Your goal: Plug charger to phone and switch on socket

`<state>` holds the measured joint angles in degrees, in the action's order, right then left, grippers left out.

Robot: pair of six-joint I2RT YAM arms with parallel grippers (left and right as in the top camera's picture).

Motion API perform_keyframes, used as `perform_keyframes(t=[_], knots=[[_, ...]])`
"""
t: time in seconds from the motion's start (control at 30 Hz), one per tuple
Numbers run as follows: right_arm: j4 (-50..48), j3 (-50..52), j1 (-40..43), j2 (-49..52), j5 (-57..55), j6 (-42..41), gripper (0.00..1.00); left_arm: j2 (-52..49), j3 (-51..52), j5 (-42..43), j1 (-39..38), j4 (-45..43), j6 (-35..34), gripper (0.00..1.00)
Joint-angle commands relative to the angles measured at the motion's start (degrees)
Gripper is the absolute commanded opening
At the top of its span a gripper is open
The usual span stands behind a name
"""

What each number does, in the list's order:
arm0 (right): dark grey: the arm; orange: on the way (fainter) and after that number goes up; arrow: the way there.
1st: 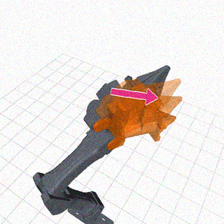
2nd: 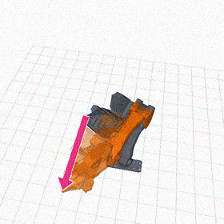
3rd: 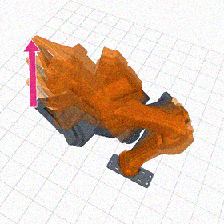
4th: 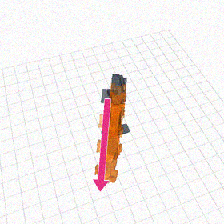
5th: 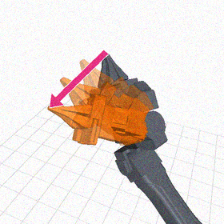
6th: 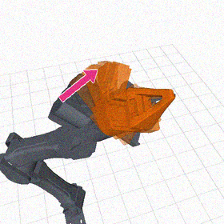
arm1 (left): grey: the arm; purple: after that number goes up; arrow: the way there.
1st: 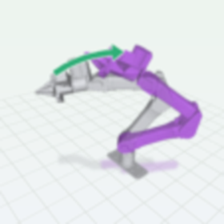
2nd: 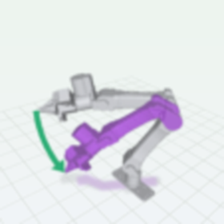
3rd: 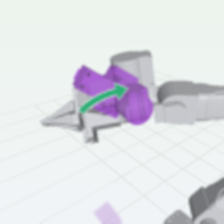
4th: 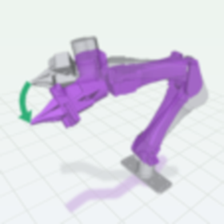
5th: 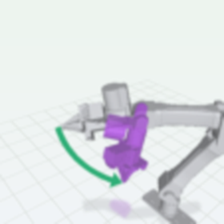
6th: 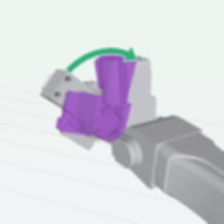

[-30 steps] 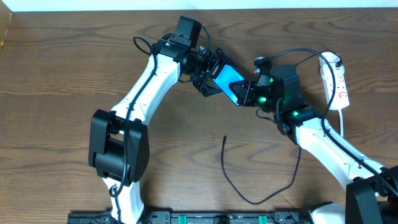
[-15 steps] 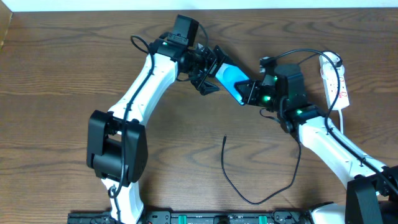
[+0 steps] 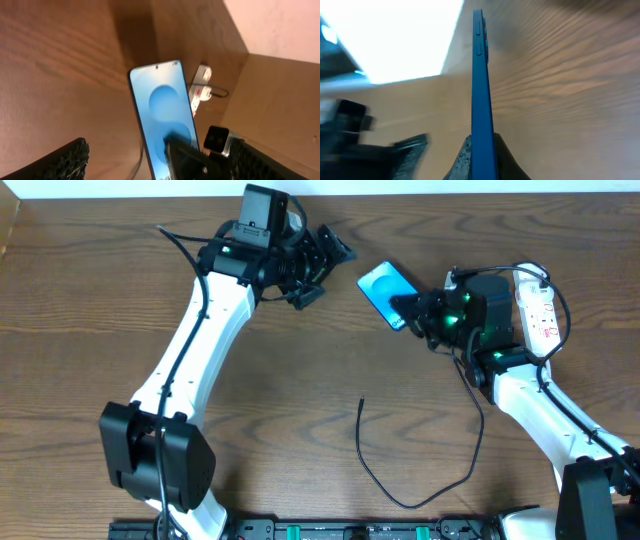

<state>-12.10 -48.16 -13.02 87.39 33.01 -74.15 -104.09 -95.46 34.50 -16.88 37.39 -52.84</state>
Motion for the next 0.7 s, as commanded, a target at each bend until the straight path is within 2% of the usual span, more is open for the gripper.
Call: perform_keyframes(t=[0.0, 0.13, 0.2, 0.33, 0.5, 0.67], knots=[[-3.6, -0.8, 0.3, -0.3, 7.0, -18.0, 0.01, 0.5, -0.7, -2.2, 0.2, -0.6, 1.6, 0.89], [-8.2, -0.8, 0.1, -0.3, 10.7, -27.5, 0.01, 0.5, -0.7, -2.2, 0.2, -2.0, 1.5, 0.89], [-10.7, -0.8, -0.2, -0.3, 11.1, -29.4, 0.01, 0.5, -0.7, -2.2, 0.2, -2.2, 0.1, 0.89], [-15.8, -0.8, -0.7, -0.3, 10.6, -29.6, 0.01, 0.5, -0.7, -2.2, 0.2, -2.1, -6.4, 0.84], [-17.3, -0.8, -1.0, -0.3, 10.4, -34.0, 0.01, 0.5, -0.7, -2.2, 0.2, -2.3, -18.1, 0.84], [-17.8, -0.8, -2.6, -0.3, 9.6, -41.5, 0.01, 0.5, -0.7, -2.2, 0.1, -3.6, -22.4, 0.84]])
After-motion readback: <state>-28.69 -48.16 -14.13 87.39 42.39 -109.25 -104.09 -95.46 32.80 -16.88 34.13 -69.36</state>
